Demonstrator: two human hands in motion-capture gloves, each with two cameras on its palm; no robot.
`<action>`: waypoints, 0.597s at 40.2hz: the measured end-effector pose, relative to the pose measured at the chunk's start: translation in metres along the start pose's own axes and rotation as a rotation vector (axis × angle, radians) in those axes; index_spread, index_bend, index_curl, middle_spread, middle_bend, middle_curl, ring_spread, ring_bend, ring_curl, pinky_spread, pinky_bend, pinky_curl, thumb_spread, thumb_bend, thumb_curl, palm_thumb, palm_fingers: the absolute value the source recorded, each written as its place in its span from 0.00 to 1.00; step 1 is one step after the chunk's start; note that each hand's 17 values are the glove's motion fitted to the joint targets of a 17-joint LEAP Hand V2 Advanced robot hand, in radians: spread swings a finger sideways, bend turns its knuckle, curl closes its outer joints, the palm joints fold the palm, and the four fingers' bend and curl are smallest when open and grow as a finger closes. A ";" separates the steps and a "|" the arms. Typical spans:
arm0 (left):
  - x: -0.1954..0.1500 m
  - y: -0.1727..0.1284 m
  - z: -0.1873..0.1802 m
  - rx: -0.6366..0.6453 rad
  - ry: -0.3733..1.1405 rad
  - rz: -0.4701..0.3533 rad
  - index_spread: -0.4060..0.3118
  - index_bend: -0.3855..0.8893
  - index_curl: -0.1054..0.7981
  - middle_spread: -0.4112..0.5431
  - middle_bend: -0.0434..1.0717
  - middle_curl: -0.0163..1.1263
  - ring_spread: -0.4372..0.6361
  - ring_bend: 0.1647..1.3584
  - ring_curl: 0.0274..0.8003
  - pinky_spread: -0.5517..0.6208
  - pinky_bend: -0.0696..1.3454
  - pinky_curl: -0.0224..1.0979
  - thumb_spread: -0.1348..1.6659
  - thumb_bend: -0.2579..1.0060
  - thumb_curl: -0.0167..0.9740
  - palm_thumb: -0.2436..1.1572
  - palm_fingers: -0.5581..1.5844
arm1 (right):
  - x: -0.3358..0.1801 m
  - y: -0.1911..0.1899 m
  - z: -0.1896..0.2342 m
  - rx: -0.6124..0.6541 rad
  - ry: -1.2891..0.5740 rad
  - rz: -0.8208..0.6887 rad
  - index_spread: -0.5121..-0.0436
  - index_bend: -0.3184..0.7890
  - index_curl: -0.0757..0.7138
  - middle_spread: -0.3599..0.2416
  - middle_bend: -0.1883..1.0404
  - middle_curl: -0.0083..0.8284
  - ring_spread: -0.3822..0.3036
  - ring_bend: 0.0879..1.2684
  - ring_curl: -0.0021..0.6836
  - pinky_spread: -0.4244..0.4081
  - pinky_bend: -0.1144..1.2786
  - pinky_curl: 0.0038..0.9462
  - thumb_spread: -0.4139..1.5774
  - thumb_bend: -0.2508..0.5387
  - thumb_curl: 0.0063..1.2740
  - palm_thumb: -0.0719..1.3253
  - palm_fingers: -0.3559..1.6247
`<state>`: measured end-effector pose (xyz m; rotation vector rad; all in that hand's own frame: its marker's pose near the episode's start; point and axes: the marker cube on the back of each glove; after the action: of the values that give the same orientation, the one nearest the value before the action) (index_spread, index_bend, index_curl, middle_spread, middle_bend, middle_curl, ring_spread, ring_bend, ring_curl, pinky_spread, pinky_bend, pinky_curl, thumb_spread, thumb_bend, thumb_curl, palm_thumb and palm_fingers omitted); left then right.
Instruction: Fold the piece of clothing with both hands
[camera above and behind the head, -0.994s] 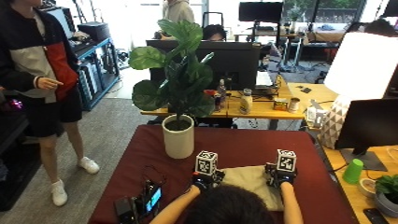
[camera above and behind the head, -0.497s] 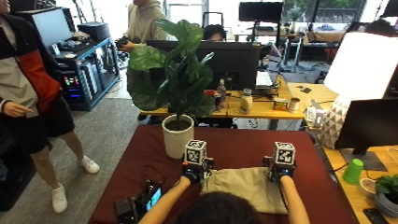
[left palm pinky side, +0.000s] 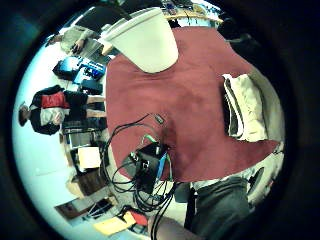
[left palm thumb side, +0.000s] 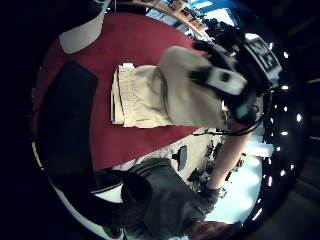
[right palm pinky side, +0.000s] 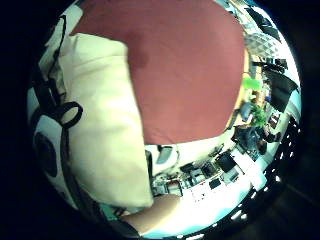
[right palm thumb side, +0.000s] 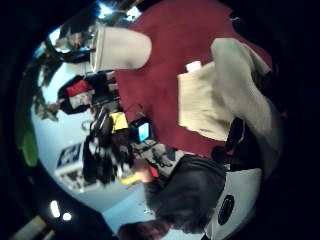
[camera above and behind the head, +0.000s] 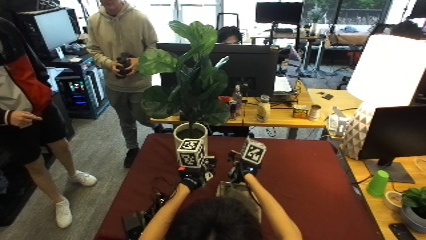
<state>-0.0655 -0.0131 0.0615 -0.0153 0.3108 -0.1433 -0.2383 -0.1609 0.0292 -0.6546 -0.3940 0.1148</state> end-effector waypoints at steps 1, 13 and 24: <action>-0.001 0.002 -0.003 0.009 0.003 -0.001 0.52 0.47 0.59 0.61 0.17 0.24 0.68 0.23 0.35 0.68 0.25 0.33 0.93 0.26 0.21 0.34 0.42 | -0.013 0.008 0.007 -0.023 -0.019 -0.016 0.49 0.13 0.08 0.28 0.59 0.63 0.19 0.78 0.74 0.12 0.74 0.49 0.64 0.29 0.34 0.80 0.71; -0.026 0.039 -0.014 0.051 -0.001 -0.035 0.56 0.52 0.62 0.65 0.18 0.25 0.71 0.23 0.35 0.69 0.19 0.32 0.93 0.29 0.24 0.41 0.49 | -0.099 0.028 0.102 -0.296 -0.262 -0.066 0.67 0.21 0.06 0.47 0.46 0.58 0.30 0.72 0.69 0.20 0.83 0.49 0.73 0.31 0.37 0.78 0.52; -0.023 0.041 -0.012 0.045 -0.024 -0.040 0.61 0.49 0.61 0.67 0.14 0.23 0.70 0.23 0.37 0.68 0.21 0.34 0.94 0.31 0.25 0.45 0.46 | -0.058 0.025 0.014 0.212 -0.231 -0.342 0.59 0.34 0.13 0.47 0.45 0.56 0.33 0.64 0.60 0.28 0.73 0.41 0.83 0.29 0.35 0.71 0.57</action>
<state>-0.0853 0.0305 0.0551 0.0210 0.2831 -0.1896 -0.2971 -0.1463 0.0057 -0.3580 -0.7003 -0.0945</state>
